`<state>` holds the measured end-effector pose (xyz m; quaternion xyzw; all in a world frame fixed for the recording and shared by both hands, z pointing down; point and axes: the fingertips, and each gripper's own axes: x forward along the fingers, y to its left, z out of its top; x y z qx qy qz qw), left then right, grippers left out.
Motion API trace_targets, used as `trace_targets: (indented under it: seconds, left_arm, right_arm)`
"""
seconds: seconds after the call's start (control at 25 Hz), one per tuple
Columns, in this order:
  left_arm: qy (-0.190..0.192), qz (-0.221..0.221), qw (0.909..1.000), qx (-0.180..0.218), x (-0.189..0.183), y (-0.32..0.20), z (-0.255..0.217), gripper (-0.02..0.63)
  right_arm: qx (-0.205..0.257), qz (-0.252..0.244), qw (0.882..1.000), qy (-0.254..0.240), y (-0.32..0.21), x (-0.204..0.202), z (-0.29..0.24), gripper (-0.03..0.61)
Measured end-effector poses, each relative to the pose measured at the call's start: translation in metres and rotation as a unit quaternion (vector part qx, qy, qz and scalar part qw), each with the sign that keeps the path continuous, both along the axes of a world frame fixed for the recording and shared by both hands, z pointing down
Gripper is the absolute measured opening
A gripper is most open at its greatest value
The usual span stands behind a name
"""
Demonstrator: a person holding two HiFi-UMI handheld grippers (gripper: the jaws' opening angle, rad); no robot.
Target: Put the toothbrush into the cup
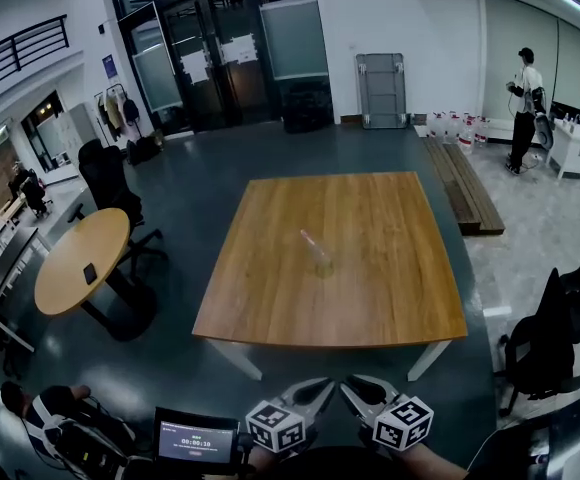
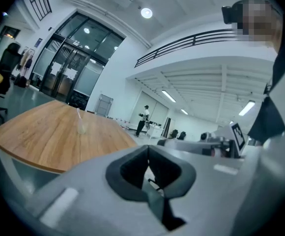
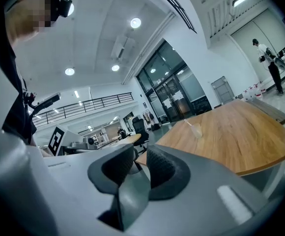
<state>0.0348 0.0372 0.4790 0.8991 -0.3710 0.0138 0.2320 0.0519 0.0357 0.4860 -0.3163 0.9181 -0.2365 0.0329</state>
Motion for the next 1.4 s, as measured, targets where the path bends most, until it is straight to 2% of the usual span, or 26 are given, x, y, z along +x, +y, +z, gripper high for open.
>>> trace_targets:
  seconds: [0.24,0.56,0.84,1.4]
  left_arm:
    - [0.009,0.019,0.9998,0.005,-0.011,0.0,0.0,0.0]
    - [0.016,0.02,0.9997,-0.002,-0.027,0.003,0.004,0.0]
    - [0.013,0.02,0.9997,0.0,-0.032,0.007,0.003,0.0]
    - [0.016,0.016,0.9997,0.007,-0.037,0.015,0.001,0.0]
  right_arm:
    - [-0.003,0.018,1.0,0.008,0.0,-0.013,0.003,0.081]
    - [-0.004,0.026,1.0,0.014,0.004,-0.026,0.003,0.063]
    - [0.004,0.032,0.999,0.014,0.006,-0.029,0.001,0.009]
    - [0.018,0.025,0.999,0.025,0.015,-0.038,-0.003,0.008]
